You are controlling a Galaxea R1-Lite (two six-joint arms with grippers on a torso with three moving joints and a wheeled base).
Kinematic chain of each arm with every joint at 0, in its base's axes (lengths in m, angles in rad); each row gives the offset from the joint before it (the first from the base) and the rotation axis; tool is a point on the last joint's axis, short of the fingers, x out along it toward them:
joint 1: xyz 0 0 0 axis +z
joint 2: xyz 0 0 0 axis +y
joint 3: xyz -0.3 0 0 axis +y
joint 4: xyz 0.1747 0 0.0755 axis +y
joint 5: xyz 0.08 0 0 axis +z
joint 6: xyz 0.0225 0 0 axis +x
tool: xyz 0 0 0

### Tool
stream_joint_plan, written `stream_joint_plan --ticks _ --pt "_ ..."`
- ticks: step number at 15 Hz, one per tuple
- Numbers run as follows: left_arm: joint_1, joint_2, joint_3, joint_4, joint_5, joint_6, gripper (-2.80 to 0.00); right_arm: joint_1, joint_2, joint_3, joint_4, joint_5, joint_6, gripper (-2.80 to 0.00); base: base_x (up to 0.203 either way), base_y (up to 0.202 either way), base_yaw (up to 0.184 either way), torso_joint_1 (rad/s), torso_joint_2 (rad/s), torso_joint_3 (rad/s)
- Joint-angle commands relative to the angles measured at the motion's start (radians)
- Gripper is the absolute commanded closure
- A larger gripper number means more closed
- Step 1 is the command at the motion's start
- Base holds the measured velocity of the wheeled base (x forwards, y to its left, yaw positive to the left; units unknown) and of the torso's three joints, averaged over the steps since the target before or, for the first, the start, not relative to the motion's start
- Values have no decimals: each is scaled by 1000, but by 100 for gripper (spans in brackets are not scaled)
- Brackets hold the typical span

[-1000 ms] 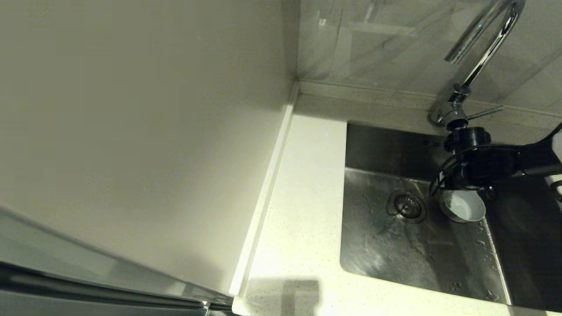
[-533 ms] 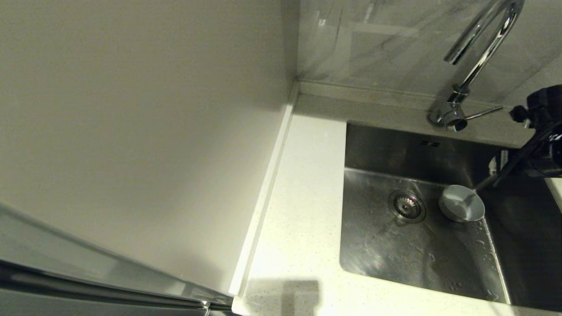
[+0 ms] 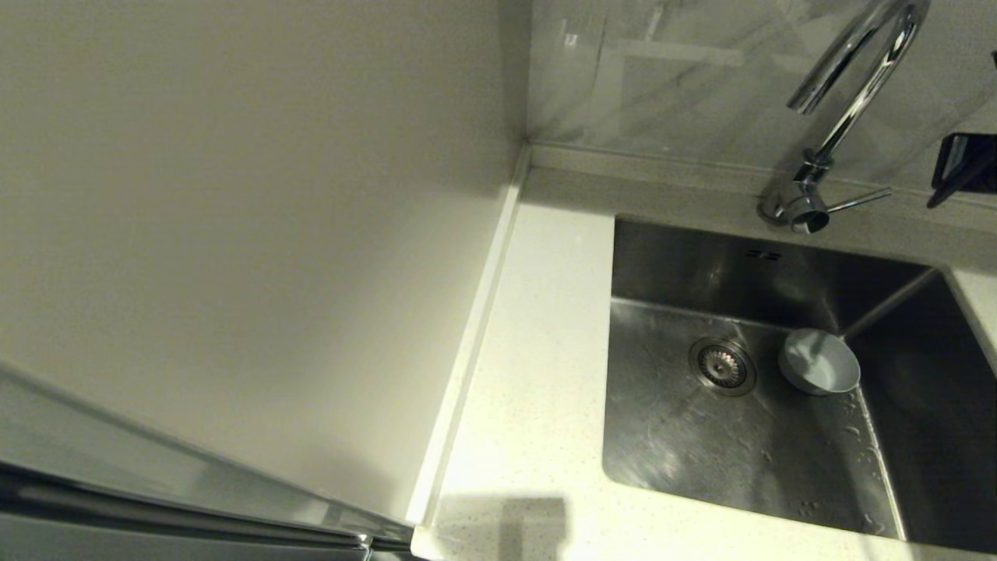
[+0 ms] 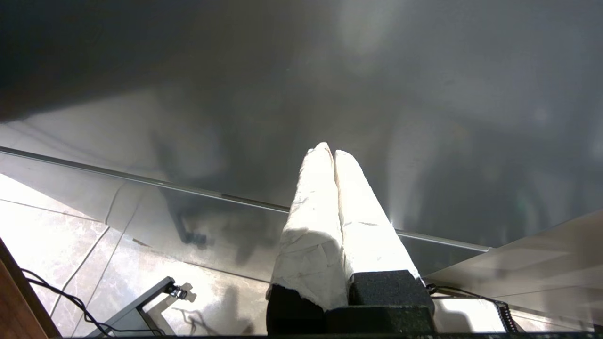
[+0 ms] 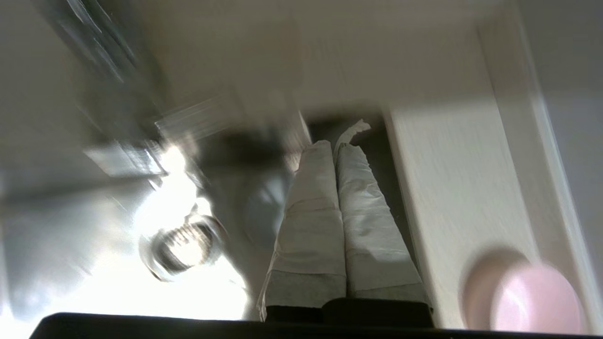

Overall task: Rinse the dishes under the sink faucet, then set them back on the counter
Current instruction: Turn on the faucet

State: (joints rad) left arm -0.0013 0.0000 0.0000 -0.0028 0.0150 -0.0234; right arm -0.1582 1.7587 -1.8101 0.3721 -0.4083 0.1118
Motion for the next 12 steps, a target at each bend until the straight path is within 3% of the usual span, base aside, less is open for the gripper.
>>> stream_joint_plan --ticks 1,5,12 --pt "1 -3 0 0 0 -1 0 25 119 -161 34 0 26 0 0 0 0 0 0 0" --pt "1 -4 0 0 0 -1 0 65 186 -176 -35 3 19 0 0 0 0 0 0 0" --pt "1 -3 0 0 0 -1 0 66 252 -177 -159 -1 -20 0 0 0 0 0 0 0"
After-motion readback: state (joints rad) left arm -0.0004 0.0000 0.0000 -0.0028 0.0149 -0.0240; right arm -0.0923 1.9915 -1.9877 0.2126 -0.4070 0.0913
